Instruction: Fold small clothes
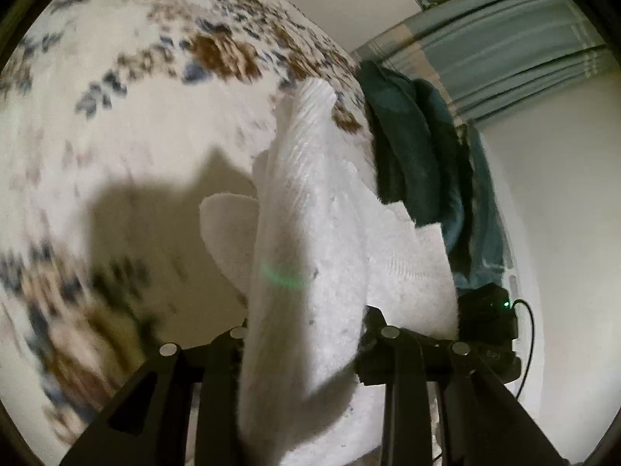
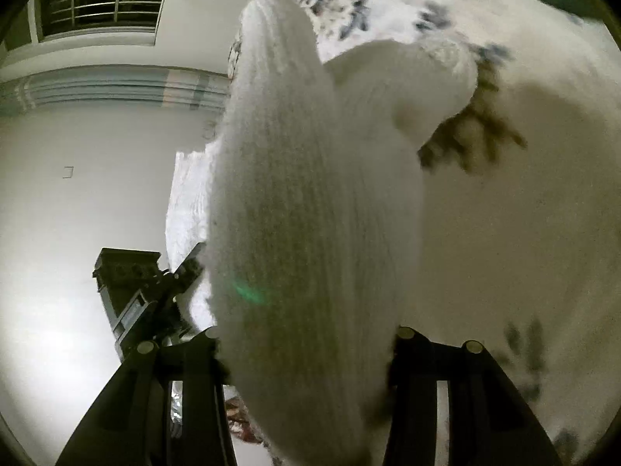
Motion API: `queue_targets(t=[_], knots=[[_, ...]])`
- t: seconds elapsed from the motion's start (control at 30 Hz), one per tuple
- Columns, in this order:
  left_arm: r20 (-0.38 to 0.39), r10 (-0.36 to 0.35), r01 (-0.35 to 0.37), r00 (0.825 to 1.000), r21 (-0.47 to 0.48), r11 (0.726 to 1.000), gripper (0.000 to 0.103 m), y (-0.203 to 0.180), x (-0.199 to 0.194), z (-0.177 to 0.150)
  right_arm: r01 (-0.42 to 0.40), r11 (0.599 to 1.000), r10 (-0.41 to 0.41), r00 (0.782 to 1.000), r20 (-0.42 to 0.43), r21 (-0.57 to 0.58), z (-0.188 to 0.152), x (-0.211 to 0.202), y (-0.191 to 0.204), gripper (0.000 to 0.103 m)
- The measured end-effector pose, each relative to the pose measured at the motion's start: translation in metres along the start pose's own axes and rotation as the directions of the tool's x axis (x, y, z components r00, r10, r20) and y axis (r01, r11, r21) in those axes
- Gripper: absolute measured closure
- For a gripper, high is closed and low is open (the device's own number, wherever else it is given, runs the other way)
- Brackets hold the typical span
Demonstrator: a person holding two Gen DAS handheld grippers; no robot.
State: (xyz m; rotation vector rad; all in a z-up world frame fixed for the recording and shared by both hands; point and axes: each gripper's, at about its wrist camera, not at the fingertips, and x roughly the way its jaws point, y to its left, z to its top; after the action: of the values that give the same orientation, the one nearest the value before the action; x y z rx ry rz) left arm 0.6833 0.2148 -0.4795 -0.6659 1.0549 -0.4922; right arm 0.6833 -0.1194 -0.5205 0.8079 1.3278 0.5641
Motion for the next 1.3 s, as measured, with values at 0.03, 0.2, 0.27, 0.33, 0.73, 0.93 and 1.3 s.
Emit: queue_targets(t=[0.03,0.2,0.27,0.33,0.73,0.93,1.3], knots=[[0.001,0.01,-0.01,1.0,0.004,1.0,0.076,0.007,0.002,0.009,0.01,1.0,-0.01,1.0,0.003,-0.007,0.013,0.009,0.002,0.056],[-0.013,0.051,-0.051,0.999,0.0,0.999,0.076,0.058,0.031,0.046,0.058,0.998,-0.059,0.998,-0.015,-0.006,0.052,0.057,-0.007,0.056],[-0.036,0.067,-0.067,0.997,-0.003,0.998,0.076,0.079,0.045,0.051,0.094,0.996,-0.093,0.995,-0.024,0.0,0.056,0.073,-0.017,0.056],[-0.066,0.089,-0.089,0.994,0.0,0.996,0.075,0.093,0.056,0.052,0.13,0.991,-0.13,0.991,-0.034,0.009,0.056,0.089,-0.023,0.056],[-0.015,0.464,-0.458,0.886,0.14,0.878,0.046,0.066,0.031,0.035,0.673,0.73,-0.665,0.74,0.103,-0.116,0.026,0.083,0.032,0.007],[0.099,0.561,-0.569,0.822,0.191,0.8,0.0,0.027,-0.008,-0.001,0.863,0.491,-0.824,0.503,0.26,-0.114,-0.028,0.042,0.084,0.0],[0.242,0.606,-0.65,0.758,0.194,0.735,0.0,-0.073,-0.105,-0.057,0.89,0.45,-0.781,0.429,0.454,-0.068,-0.133,-0.08,0.202,0.0]])
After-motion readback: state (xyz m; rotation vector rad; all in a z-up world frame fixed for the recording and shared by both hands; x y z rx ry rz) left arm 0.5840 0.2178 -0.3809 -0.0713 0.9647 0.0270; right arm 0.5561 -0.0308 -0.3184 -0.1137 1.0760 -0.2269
